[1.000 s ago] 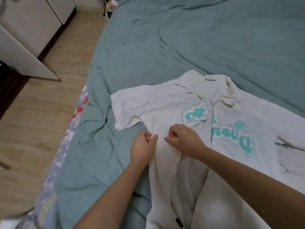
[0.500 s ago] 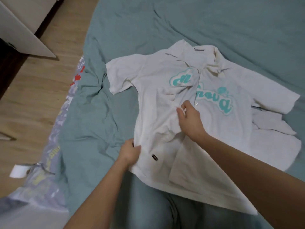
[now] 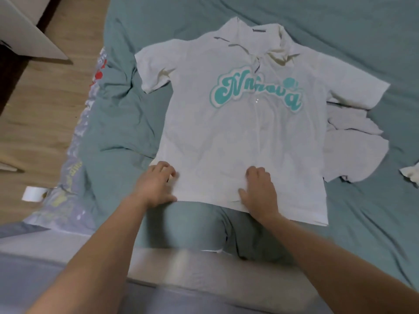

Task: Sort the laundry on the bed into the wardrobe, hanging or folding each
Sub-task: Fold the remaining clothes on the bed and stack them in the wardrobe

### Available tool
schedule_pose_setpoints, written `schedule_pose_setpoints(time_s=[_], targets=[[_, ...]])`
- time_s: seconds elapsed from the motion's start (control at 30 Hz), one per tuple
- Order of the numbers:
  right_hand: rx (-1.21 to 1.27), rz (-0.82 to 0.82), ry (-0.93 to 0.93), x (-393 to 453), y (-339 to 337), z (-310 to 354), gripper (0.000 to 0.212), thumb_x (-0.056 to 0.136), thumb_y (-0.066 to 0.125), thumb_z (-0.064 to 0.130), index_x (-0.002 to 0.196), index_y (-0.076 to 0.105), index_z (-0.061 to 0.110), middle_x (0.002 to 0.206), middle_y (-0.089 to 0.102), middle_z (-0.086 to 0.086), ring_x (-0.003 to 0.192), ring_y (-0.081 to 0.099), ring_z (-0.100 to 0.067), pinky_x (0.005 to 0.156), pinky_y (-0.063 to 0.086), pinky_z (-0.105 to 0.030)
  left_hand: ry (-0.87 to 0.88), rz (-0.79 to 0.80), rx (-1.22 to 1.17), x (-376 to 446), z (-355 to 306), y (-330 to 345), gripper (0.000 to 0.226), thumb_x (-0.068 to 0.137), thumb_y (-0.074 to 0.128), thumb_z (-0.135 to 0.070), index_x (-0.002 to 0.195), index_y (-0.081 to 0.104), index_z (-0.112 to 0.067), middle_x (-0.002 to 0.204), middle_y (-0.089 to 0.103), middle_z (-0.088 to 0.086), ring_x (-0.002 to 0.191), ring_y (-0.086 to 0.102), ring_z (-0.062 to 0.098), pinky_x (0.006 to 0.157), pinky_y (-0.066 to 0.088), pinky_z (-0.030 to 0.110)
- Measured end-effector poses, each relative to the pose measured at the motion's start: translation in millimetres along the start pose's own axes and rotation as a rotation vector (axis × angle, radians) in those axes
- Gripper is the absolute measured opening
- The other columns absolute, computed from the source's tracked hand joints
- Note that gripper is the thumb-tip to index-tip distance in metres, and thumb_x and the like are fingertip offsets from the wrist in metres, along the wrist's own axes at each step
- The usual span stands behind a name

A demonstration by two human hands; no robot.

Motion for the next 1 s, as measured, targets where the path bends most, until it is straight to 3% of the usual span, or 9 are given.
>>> schedule_pose_setpoints(time_s=[0.1,0.2,0.27,0.4,0.53,0.63,0.77,0.83,1.0], targets=[[-0.233,0.09,-0.409,-18,36,51,0.052,0.054,0.086,0.036,0.092,0.06,0.011,0.085,0.059,-0.007,0.074,0.057,-0.026,0.057,0.045,-0.034,0.078,0.056,0.209,1,-1,17,0.049,0.083,0.065,-0.022,0.127,0.045,-0.02,0.141,0.034,-0.001,0.122,0.04,0.027,0.09,0.047,0.039],[-0.314,0.096,-0.372,-22,57,59,0.048,0.042,0.087,0.017,0.082,0.06,0.012,0.075,0.058,-0.005,0.062,0.057,-0.023,0.047,0.04,-0.028,0.16,-0.05,0.22,5,2,14,0.029,0.096,0.045,-0.018,0.123,0.053,-0.022,0.128,0.049,0.001,0.112,0.052,0.029,0.076,0.042,0.033],[-0.282,0.018,-0.362,-18,55,67,0.04,0.044,0.084,0.004,0.072,0.057,0.012,0.064,0.054,-0.004,0.053,0.053,-0.022,0.042,0.034,-0.025,0.227,-0.099,0.116,7,10,5,0.023,0.097,0.046,-0.019,0.116,0.06,-0.018,0.117,0.057,0.006,0.106,0.058,0.033,0.075,0.042,0.033],[-0.228,-0.064,-0.359,-20,42,92,0.035,0.054,0.085,0.008,0.067,0.053,0.011,0.059,0.05,-0.004,0.049,0.049,-0.025,0.044,0.03,-0.026,0.378,-0.144,0.025,-13,19,-24,0.022,0.093,0.047,-0.019,0.101,0.063,-0.005,0.103,0.063,0.016,0.089,0.062,0.038,0.072,0.051,0.044],[-0.276,-0.069,-0.303,-19,39,111,0.034,0.05,0.08,-0.001,0.07,0.055,0.011,0.064,0.051,-0.005,0.055,0.049,-0.026,0.049,0.025,-0.027,0.229,-0.146,0.112,-26,54,-38,0.025,0.085,0.05,-0.005,0.105,0.063,-0.009,0.109,0.06,0.01,0.092,0.061,0.036,0.075,0.05,0.044],[-0.383,-0.06,-0.226,-14,48,105,0.04,0.049,0.078,-0.001,0.083,0.06,0.01,0.074,0.055,-0.008,0.061,0.052,-0.028,0.051,0.025,-0.028,0.083,-0.198,0.086,-26,83,-45,0.017,0.089,0.048,-0.012,0.098,0.061,-0.009,0.107,0.06,0.01,0.095,0.06,0.037,0.076,0.049,0.043],[-0.444,0.088,-0.224,-9,66,96,0.025,0.085,0.05,0.001,0.108,0.053,0.011,0.104,0.055,-0.009,0.094,0.052,-0.029,0.063,0.03,-0.032,-0.04,-0.117,0.177,-23,97,-23,0.018,0.098,0.043,-0.01,0.108,0.056,-0.002,0.109,0.062,0.02,0.103,0.059,0.042,0.085,0.046,0.045],[-0.443,0.199,-0.233,-11,76,93,0.025,0.087,0.044,0.001,0.108,0.053,0.012,0.106,0.054,-0.007,0.099,0.051,-0.026,0.066,0.031,-0.031,-0.097,-0.062,0.292,-21,102,-13,0.024,0.099,0.04,-0.008,0.115,0.057,-0.001,0.116,0.061,0.022,0.107,0.059,0.04,0.089,0.045,0.043],[-0.304,0.237,-0.219,-27,61,82,0.011,0.085,0.048,0.004,0.09,0.057,0.01,0.097,0.058,-0.009,0.095,0.055,-0.029,0.067,0.037,-0.033,-0.169,0.168,0.466,-31,91,-8,0.032,0.094,0.045,-0.004,0.125,0.055,-0.006,0.129,0.058,0.012,0.118,0.057,0.03,0.091,0.045,0.034]])
Point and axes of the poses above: each hand's wrist, its own x-axis towards the middle knuckle, its own y-axis out of the palm, z = x × y, the point moved 10 cm from there along x, towards the middle knuckle
